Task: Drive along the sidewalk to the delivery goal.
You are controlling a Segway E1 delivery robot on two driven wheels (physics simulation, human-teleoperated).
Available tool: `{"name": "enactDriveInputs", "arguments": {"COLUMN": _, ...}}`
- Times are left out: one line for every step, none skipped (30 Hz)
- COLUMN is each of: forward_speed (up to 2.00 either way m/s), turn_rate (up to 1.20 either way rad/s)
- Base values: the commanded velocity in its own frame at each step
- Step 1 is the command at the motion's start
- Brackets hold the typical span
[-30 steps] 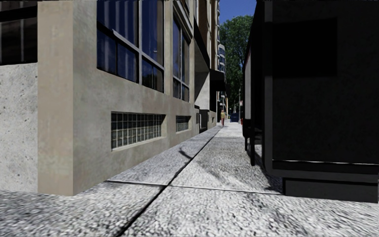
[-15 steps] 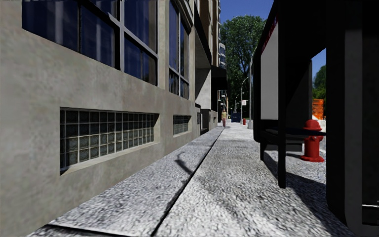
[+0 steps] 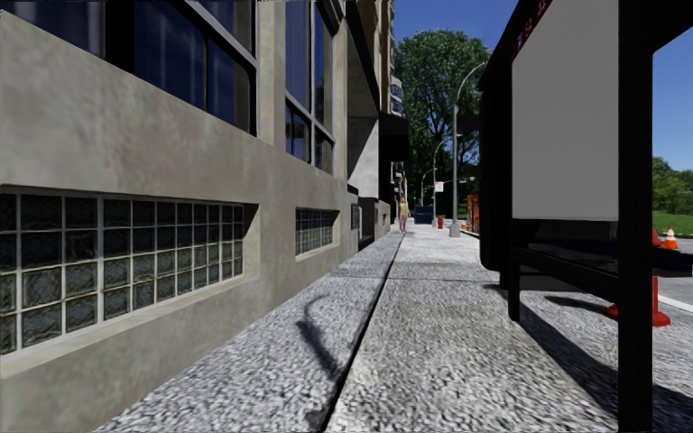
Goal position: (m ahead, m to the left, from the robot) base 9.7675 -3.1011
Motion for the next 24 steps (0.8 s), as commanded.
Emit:
{"name": "enactDriveInputs", "arguments": {"forward_speed": 2.0, "turn_rate": -0.23}}
{"name": "enactDriveInputs", "arguments": {"forward_speed": 2.0, "turn_rate": -0.23}}
{"name": "enactDriveInputs", "arguments": {"forward_speed": 2.0, "turn_rate": -0.23}}
{"name": "enactDriveInputs", "arguments": {"forward_speed": 2.0, "turn_rate": -0.23}}
{"name": "enactDriveInputs", "arguments": {"forward_speed": 2.0, "turn_rate": -0.23}}
{"name": "enactDriveInputs", "arguments": {"forward_speed": 2.0, "turn_rate": -0.23}}
{"name": "enactDriveInputs", "arguments": {"forward_speed": 2.0, "turn_rate": -0.23}}
{"name": "enactDriveInputs", "arguments": {"forward_speed": 2.0, "turn_rate": -0.23}}
{"name": "enactDriveInputs", "arguments": {"forward_speed": 2.0, "turn_rate": -0.23}}
{"name": "enactDriveInputs", "arguments": {"forward_speed": 2.0, "turn_rate": -0.23}}
{"name": "enactDriveInputs", "arguments": {"forward_speed": 2.0, "turn_rate": -0.23}}
{"name": "enactDriveInputs", "arguments": {"forward_speed": 2.0, "turn_rate": -0.24}}
{"name": "enactDriveInputs", "arguments": {"forward_speed": 2.0, "turn_rate": -0.35}}
{"name": "enactDriveInputs", "arguments": {"forward_speed": 2.0, "turn_rate": -0.35}}
{"name": "enactDriveInputs", "arguments": {"forward_speed": 2.0, "turn_rate": -0.41}}
{"name": "enactDriveInputs", "arguments": {"forward_speed": 2.0, "turn_rate": -0.42}}
{"name": "enactDriveInputs", "arguments": {"forward_speed": 2.0, "turn_rate": -0.43}}
{"name": "enactDriveInputs", "arguments": {"forward_speed": 2.0, "turn_rate": -0.43}}
{"name": "enactDriveInputs", "arguments": {"forward_speed": 2.0, "turn_rate": -0.43}}
{"name": "enactDriveInputs", "arguments": {"forward_speed": 2.0, "turn_rate": -0.43}}
{"name": "enactDriveInputs", "arguments": {"forward_speed": 2.0, "turn_rate": -0.43}}
{"name": "enactDriveInputs", "arguments": {"forward_speed": 2.0, "turn_rate": -0.43}}
{"name": "enactDriveInputs", "arguments": {"forward_speed": 2.0, "turn_rate": -0.43}}
{"name": "enactDriveInputs", "arguments": {"forward_speed": 2.0, "turn_rate": -0.43}}
